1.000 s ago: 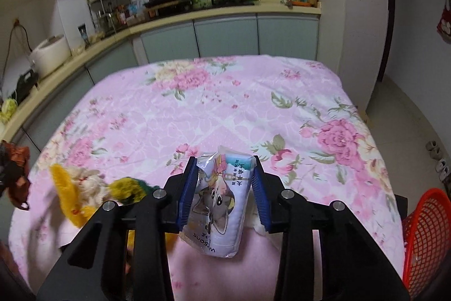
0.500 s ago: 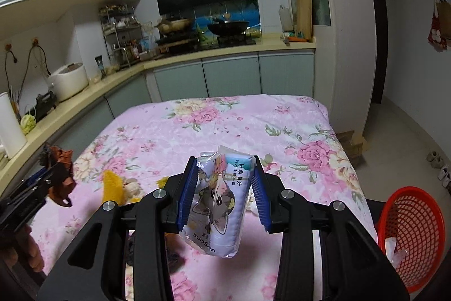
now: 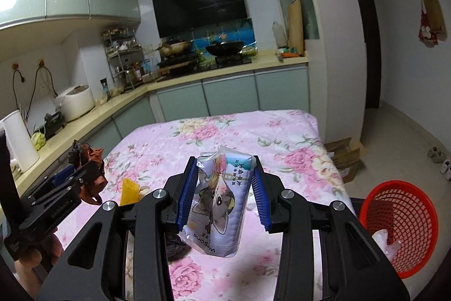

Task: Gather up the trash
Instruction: 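Carry the brown bag and printed packet over the red basket with both tools, then open both tools to drop the brown bag and packet into the basket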

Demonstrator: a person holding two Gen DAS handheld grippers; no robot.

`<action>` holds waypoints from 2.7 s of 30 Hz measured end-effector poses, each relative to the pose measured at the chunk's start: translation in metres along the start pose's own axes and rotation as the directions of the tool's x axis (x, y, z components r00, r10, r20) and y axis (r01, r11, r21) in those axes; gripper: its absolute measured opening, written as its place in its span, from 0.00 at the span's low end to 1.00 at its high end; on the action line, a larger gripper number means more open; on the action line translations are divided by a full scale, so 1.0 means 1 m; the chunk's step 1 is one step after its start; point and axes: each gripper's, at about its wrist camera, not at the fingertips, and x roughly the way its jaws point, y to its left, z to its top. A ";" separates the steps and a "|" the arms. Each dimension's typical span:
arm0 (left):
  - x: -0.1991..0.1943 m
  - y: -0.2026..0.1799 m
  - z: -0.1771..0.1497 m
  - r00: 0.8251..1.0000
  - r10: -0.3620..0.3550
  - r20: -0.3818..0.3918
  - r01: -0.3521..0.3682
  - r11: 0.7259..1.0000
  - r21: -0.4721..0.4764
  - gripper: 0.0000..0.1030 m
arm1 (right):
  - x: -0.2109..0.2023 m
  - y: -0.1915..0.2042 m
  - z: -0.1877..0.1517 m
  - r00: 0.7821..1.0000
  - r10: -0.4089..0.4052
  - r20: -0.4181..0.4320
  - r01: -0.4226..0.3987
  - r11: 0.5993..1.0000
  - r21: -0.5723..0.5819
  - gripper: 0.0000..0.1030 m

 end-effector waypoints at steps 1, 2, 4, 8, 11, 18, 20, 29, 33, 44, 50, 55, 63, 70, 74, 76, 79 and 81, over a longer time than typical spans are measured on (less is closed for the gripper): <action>0.000 -0.004 0.001 1.000 -0.006 0.003 0.006 1.000 0.005 0.43 | -0.004 -0.003 0.001 1.000 -0.009 0.013 0.009 1.000 0.002 0.36; 0.000 -0.007 0.001 1.000 -0.012 0.004 0.012 1.000 0.011 0.43 | -0.008 -0.006 0.002 1.000 -0.016 0.022 0.016 1.000 0.004 0.36; 0.001 -0.017 0.001 1.000 -0.026 0.005 0.026 0.999 0.025 0.43 | -0.014 -0.012 0.002 0.999 -0.023 0.033 0.023 1.000 0.009 0.36; 0.001 -0.036 0.002 0.999 -0.054 0.008 0.053 0.997 0.050 0.43 | -0.025 -0.023 0.003 0.998 -0.046 0.050 0.045 0.999 0.011 0.36; 0.001 -0.049 0.002 0.997 -0.072 0.009 0.072 0.995 0.068 0.43 | -0.032 -0.032 0.003 0.997 -0.061 0.057 0.060 0.998 0.012 0.36; 0.004 -0.083 0.002 0.991 -0.131 0.000 0.130 0.986 0.107 0.43 | -0.046 -0.051 0.007 0.991 -0.110 0.076 0.108 0.994 0.024 0.36; 0.005 -0.094 0.001 0.989 -0.147 -0.003 0.146 0.982 0.120 0.43 | -0.050 -0.057 0.007 0.989 -0.126 0.082 0.124 0.992 0.029 0.36; 0.009 -0.138 0.003 0.976 -0.216 -0.019 0.216 0.962 0.164 0.43 | -0.065 -0.092 0.005 0.974 -0.211 0.083 0.205 0.976 0.068 0.36; 0.013 -0.157 0.001 0.967 -0.253 -0.035 0.255 0.951 0.177 0.43 | -0.069 -0.108 0.002 0.966 -0.249 0.072 0.241 0.966 0.097 0.36; 0.022 -0.208 -0.003 0.934 -0.346 -0.088 0.357 0.913 0.197 0.43 | -0.080 -0.144 -0.001 0.939 -0.341 0.038 0.330 0.929 0.169 0.36; 0.034 -0.230 -0.006 0.912 -0.388 -0.130 0.407 0.894 0.187 0.43 | -0.080 -0.166 -0.004 0.922 -0.388 -0.006 0.380 0.899 0.219 0.36; 0.043 -0.251 -0.012 0.889 -0.423 -0.176 0.453 0.868 0.202 0.43 | -0.073 -0.188 -0.010 0.908 -0.415 -0.060 0.415 0.870 0.265 0.36; 0.071 -0.299 -0.041 0.831 -0.461 -0.312 0.534 0.819 0.211 0.44 | -0.058 -0.225 -0.031 0.886 -0.435 -0.159 0.463 0.819 0.340 0.37; 0.096 -0.334 -0.067 0.781 -0.467 -0.413 0.581 0.786 0.210 0.46 | -0.043 -0.258 -0.049 0.867 -0.439 -0.235 0.498 0.777 0.385 0.37; 0.104 -0.345 -0.075 0.761 -0.467 -0.450 0.596 0.777 0.200 0.46 | -0.038 -0.270 -0.056 0.871 -0.416 -0.260 0.490 0.766 0.417 0.39; 0.107 -0.350 -0.078 0.745 -0.477 -0.467 0.610 0.771 0.185 0.50 | -0.037 -0.274 -0.058 0.881 -0.392 -0.264 0.471 0.767 0.435 0.47; 0.113 -0.356 -0.083 0.722 -0.483 -0.496 0.623 0.765 0.162 0.54 | -0.038 -0.279 -0.058 0.894 -0.360 -0.267 0.447 0.761 0.471 0.59; 0.114 -0.357 -0.085 0.723 -0.480 -0.497 0.621 0.767 0.163 0.59 | -0.041 -0.283 -0.058 0.896 -0.356 -0.265 0.443 0.751 0.489 0.60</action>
